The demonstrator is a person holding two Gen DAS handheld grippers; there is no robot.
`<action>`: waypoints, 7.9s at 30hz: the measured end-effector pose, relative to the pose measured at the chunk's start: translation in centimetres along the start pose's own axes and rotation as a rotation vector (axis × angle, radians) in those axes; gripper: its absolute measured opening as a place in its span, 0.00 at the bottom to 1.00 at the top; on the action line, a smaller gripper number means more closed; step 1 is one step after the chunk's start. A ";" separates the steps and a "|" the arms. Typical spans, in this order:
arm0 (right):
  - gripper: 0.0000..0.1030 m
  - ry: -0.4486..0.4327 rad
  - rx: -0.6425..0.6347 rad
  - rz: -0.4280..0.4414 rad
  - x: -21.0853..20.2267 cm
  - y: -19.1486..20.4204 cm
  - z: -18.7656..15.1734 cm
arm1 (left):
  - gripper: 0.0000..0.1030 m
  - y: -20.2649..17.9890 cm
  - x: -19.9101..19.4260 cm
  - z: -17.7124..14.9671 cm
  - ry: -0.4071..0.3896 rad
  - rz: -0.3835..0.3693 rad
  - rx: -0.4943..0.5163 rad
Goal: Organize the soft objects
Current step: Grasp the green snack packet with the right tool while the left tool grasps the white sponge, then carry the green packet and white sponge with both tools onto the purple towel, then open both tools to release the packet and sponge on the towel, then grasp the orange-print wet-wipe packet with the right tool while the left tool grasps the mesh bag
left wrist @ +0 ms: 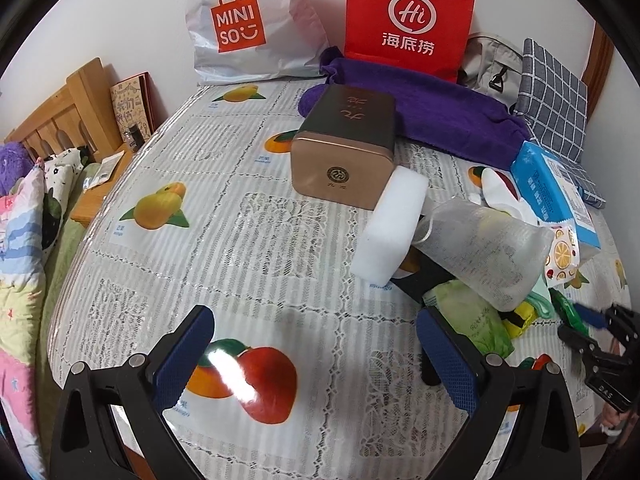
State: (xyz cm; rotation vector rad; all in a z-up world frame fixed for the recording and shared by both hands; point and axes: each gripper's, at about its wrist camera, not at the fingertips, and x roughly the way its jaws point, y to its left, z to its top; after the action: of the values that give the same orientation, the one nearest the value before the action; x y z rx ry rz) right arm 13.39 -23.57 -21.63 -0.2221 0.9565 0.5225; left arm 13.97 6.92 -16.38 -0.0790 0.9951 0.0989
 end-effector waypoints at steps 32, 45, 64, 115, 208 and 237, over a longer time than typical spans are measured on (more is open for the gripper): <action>0.29 -0.082 0.241 -0.138 -1.3 -2.2 -2.7 | 0.69 -1.7 4.9 3.6 0.017 -0.131 0.004; 0.36 -0.109 0.308 -0.105 -1.2 -2.8 -2.7 | 0.38 -1.8 5.7 3.5 0.015 -0.206 -0.008; 0.28 -0.062 0.363 -0.197 -2.4 -0.5 -2.4 | 0.37 3.2 -0.1 -1.1 0.008 -0.134 -0.081; 0.28 -0.276 0.343 -0.207 -7.0 -5.7 18.6 | 0.38 -1.6 -1.2 16.6 -0.160 -0.194 -0.068; 0.62 -0.099 0.439 -0.104 9.8 -15.0 27.2 | 0.65 -7.9 13.3 28.2 0.044 -0.177 -0.041; 0.62 -0.073 0.405 -0.183 -4.0 -2.8 11.6 | 0.65 -7.3 -1.9 22.2 -0.201 -0.212 0.071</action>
State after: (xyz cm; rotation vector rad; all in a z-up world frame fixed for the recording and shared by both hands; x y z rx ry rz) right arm 21.27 -22.57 -11.92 0.0735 0.9391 0.1606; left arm 32.31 2.05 -2.63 -0.1072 0.7838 -0.1210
